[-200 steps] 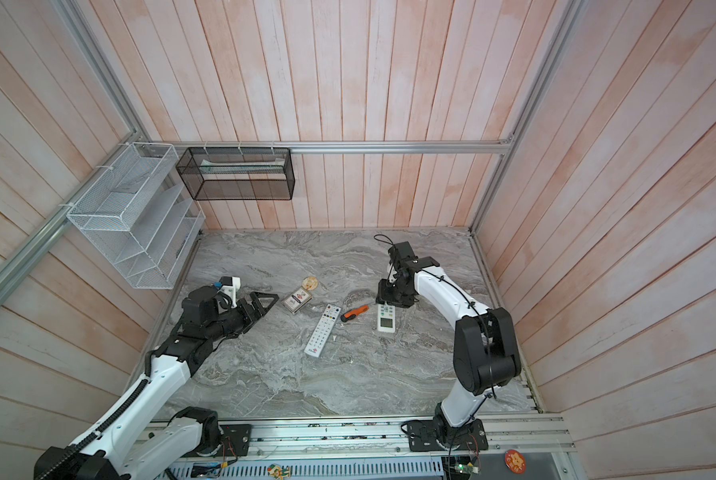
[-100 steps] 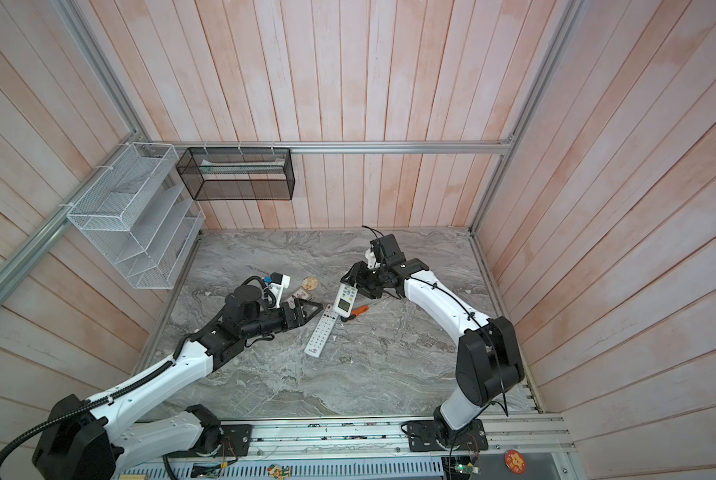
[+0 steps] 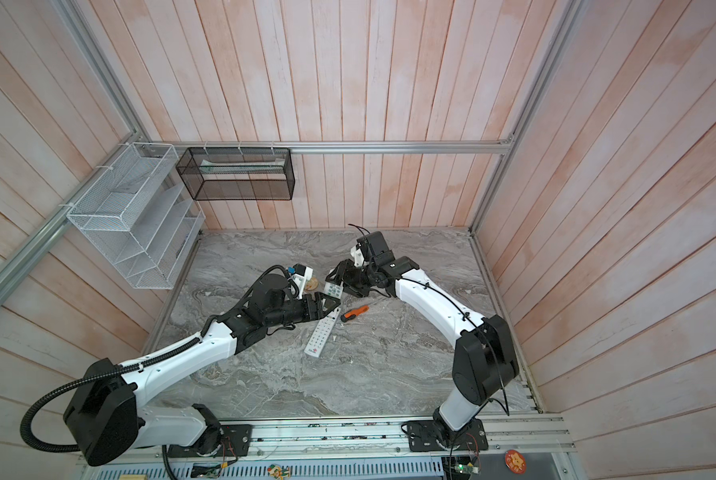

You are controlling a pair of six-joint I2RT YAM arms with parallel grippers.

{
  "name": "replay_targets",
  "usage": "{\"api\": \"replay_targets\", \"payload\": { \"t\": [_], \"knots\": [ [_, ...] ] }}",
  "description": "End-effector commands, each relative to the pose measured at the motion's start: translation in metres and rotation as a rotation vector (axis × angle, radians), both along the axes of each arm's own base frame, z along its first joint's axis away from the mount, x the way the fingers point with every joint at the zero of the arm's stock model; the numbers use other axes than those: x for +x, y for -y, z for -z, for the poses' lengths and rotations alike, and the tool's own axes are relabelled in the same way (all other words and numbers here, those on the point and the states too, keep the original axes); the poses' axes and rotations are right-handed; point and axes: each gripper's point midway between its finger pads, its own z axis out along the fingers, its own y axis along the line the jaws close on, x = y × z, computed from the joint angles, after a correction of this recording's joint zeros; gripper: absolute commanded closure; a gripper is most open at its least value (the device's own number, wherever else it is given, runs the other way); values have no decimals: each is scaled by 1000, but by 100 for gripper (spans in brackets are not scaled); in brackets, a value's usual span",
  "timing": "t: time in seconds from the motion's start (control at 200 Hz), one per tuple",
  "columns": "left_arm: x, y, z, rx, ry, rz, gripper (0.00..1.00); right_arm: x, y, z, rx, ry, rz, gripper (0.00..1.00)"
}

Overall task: Unload the batteries from the remote control
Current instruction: 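Lift the white remote with the right gripper while the left gripper approaches it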

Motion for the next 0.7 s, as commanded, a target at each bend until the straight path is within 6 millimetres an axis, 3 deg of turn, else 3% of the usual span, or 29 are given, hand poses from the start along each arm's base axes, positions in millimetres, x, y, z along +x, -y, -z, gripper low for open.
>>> {"api": "replay_targets", "payload": {
  "t": [0.0, 0.115, 0.285, 0.53, 0.63, 0.695],
  "knots": [
    [6, 2, -7, 15, 27, -7, 37, -2, -1, -11, 9, 35, -18, 53],
    [6, 4, -3, 21, 8, -2, 53, -3, 0, -11, 3, 40, -17, 53],
    [5, -3, -1, 41, 1, -26, 62, -5, 2, -10, -1, 42, -16, 53],
    [3, -9, 5, 68, -17, -43, 96, -7, -1, -11, 12, 43, -17, 53],
    [3, -10, 5, 82, -19, -46, 100, -9, -3, -12, 17, 43, -23, 53],
    [3, -11, 6, 98, -17, -46, 100, -10, -6, -13, 23, 45, -31, 46]
  ]
}}
